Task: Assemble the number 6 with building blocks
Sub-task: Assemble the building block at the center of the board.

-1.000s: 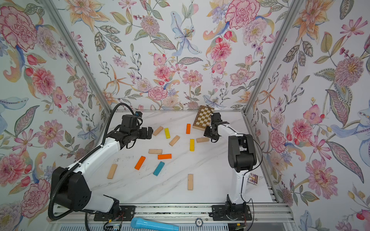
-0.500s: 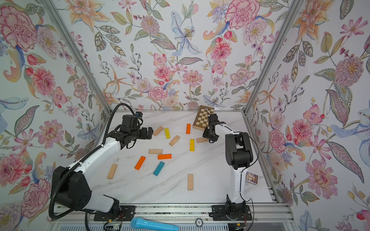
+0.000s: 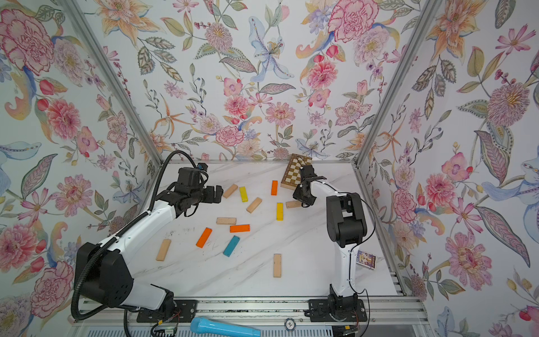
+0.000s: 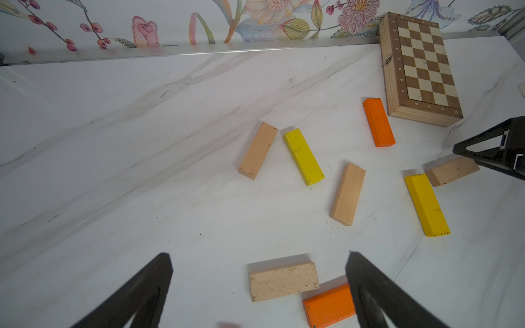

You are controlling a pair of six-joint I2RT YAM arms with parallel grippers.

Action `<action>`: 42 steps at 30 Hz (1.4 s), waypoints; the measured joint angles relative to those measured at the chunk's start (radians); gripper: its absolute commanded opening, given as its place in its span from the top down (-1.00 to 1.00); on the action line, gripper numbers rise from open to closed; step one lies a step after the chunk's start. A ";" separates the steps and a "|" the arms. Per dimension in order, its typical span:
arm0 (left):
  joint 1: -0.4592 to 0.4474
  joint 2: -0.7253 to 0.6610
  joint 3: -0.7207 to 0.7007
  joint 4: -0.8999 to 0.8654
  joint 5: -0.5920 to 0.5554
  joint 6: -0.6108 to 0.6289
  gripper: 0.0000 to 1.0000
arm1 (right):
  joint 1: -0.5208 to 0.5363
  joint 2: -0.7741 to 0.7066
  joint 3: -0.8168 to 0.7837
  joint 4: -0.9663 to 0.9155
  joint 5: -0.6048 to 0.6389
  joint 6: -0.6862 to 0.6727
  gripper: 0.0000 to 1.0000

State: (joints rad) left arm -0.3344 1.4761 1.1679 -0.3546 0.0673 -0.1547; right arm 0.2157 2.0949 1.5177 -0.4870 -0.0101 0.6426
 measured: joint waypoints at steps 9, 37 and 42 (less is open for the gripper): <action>0.000 0.000 0.000 0.000 0.000 0.000 -0.98 | 0.006 0.000 -0.005 0.001 -0.002 0.017 0.08; -0.008 0.000 0.000 0.000 0.000 0.000 -0.98 | 0.024 -0.004 -0.029 0.005 -0.016 0.029 0.11; -0.008 0.000 0.000 0.000 0.000 0.000 -0.98 | 0.026 -0.015 -0.045 0.003 -0.016 0.029 0.12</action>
State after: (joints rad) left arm -0.3420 1.4761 1.1679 -0.3546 0.0677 -0.1547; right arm 0.2420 2.0800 1.4731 -0.4835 -0.0257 0.6720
